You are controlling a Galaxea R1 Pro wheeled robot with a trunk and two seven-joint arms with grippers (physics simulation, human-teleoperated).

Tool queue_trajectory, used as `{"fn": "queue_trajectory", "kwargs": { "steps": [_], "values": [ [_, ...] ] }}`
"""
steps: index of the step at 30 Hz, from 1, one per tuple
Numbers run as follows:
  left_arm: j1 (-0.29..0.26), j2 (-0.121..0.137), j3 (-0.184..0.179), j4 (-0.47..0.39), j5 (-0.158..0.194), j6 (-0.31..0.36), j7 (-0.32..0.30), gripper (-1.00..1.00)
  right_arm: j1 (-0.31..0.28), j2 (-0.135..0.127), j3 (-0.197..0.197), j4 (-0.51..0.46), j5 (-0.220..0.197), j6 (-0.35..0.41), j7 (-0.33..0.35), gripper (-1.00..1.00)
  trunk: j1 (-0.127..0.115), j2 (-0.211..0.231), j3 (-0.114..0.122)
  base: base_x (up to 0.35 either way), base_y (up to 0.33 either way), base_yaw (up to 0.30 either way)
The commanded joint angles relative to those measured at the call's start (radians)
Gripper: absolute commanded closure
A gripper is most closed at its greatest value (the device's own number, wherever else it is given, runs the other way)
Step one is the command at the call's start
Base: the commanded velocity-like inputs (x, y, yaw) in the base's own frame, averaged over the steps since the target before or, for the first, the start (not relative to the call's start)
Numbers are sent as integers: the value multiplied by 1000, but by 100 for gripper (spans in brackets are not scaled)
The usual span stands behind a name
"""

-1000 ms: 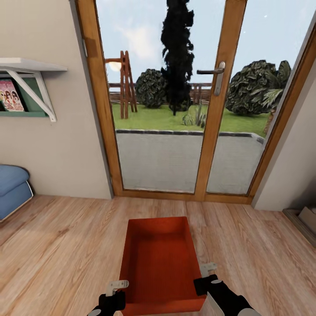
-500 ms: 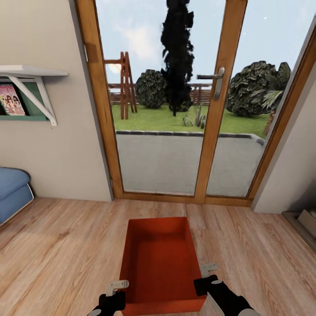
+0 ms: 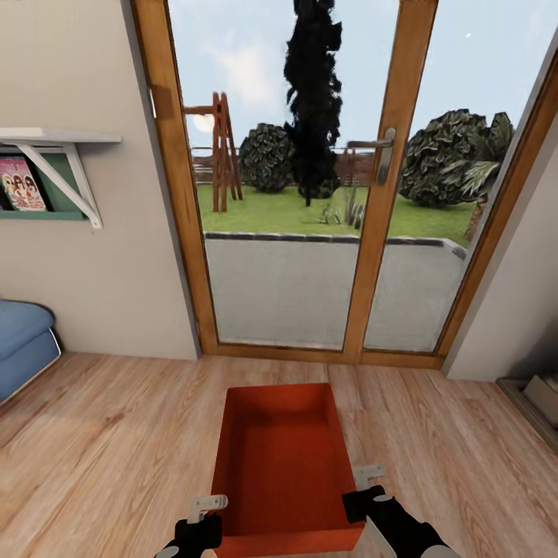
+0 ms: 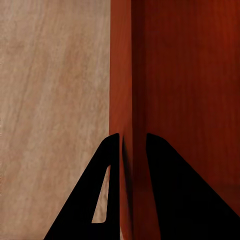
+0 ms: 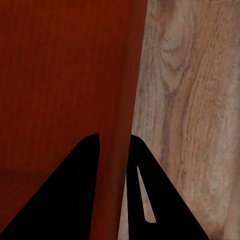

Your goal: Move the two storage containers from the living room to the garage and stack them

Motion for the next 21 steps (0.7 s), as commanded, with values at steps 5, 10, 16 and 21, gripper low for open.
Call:
{"fn": "queue_trajectory", "kwargs": {
  "steps": [5, 10, 16, 21],
  "values": [
    [0, 4, 18, 4, -12, -1, 7, 100, 0, -2, 20, -4, 26, -16, -10, 100, -19, 35, 15, 0, 0, 0],
    [0, 4, 18, 4, -12, -1, 7, 100, 0, -2, 20, -4, 26, -16, -10, 100, -39, 70, 30, 0, 0, 0],
    [0, 4, 18, 4, -12, -1, 7, 100, 0, -1, 20, -4, 27, -16, -10, 100, -62, 112, 49, 0, 0, 0],
    [0, 4, 18, 4, -12, -1, 7, 100, -1, -2, 20, -4, 26, -16, -10, 100, -81, 147, 65, 0, 0, 0]
  ]
}}
